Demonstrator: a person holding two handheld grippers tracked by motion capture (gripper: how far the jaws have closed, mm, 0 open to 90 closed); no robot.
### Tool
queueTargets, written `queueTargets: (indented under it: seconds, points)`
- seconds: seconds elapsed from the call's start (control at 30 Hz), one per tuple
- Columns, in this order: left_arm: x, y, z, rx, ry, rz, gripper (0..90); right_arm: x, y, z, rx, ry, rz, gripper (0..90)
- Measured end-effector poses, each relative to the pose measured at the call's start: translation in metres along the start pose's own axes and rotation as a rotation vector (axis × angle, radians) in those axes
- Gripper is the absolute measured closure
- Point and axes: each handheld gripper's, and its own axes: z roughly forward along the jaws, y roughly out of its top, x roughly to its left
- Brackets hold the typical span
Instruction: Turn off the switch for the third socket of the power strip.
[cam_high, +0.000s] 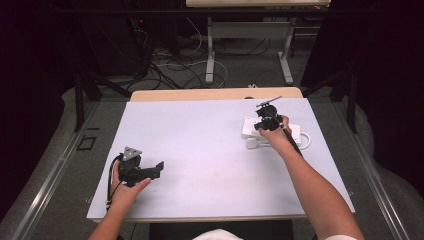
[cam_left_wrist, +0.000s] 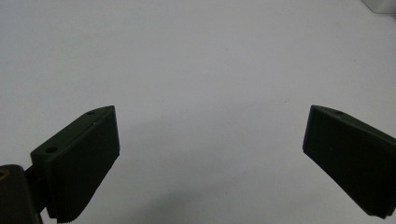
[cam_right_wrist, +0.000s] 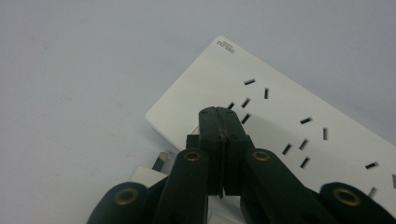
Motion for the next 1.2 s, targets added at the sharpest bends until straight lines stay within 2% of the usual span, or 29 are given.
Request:
queueTargets:
  seconds: [0.07, 0.1, 0.4, 0.43, 0.47, 0.57, 0.63, 0.67, 0.73, 0.87, 0.9, 1.0, 1.07, 1.2]
  points:
    - [0.000, 0.000, 0.000, -0.007, 0.002, -0.002, 3.6, 0.002, 0.000, 0.002, 0.004, -0.009, 0.000, 90.0]
    - [0.000, 0.000, 0.000, 0.002, -0.001, 0.001, 3.6, 0.004, 0.001, 0.004, 0.002, 0.005, 0.008, 90.0]
    - [0.000, 0.000, 0.000, 0.003, -0.001, 0.001, 3.6, 0.012, 0.004, 0.011, -0.002, 0.011, 0.005, 89.3]
    - [0.000, 0.000, 0.000, 0.004, -0.001, 0.001, 3.6, 0.012, 0.004, 0.011, 0.013, -0.006, 0.006, 89.0]
    - [0.000, 0.000, 0.000, 0.004, -0.002, 0.002, 3.6, 0.013, 0.004, 0.012, 0.009, -0.001, 0.009, 88.8]
    - [0.000, 0.000, 0.000, 0.004, -0.001, 0.002, 3.6, 0.012, 0.004, 0.014, 0.018, -0.008, 0.001, 88.2]
    - [0.000, 0.000, 0.000, 0.003, -0.001, 0.001, 3.6, 0.012, 0.004, 0.014, 0.024, -0.012, 0.004, 87.8]
    - [0.000, 0.000, 0.000, 0.003, -0.001, 0.001, 3.6, 0.013, 0.004, 0.015, 0.027, -0.017, 0.023, 87.7]
    - [0.000, 0.000, 0.000, 0.004, -0.001, 0.001, 3.6, 0.012, 0.004, 0.015, 0.023, -0.008, 0.019, 87.6]
    - [0.000, 0.000, 0.000, 0.006, -0.003, 0.004, 3.6, 0.010, 0.003, 0.015, 0.034, -0.021, 0.009, 87.6]
    - [0.000, 0.000, 0.000, 0.007, -0.002, 0.004, 3.6, 0.010, 0.003, 0.015, 0.037, -0.023, 0.019, 87.6]
    - [0.000, 0.000, 0.000, 0.008, -0.002, 0.004, 3.6, 0.011, 0.002, 0.016, 0.042, -0.003, 0.019, 87.4]
    - [0.000, 0.000, 0.000, 0.009, -0.002, 0.005, 3.6, 0.012, 0.002, 0.017, 0.043, -0.019, 0.021, 87.5]
    - [0.000, 0.000, 0.000, 0.007, -0.001, 0.006, 3.6, 0.012, 0.002, 0.017, 0.040, -0.020, 0.020, 88.1]
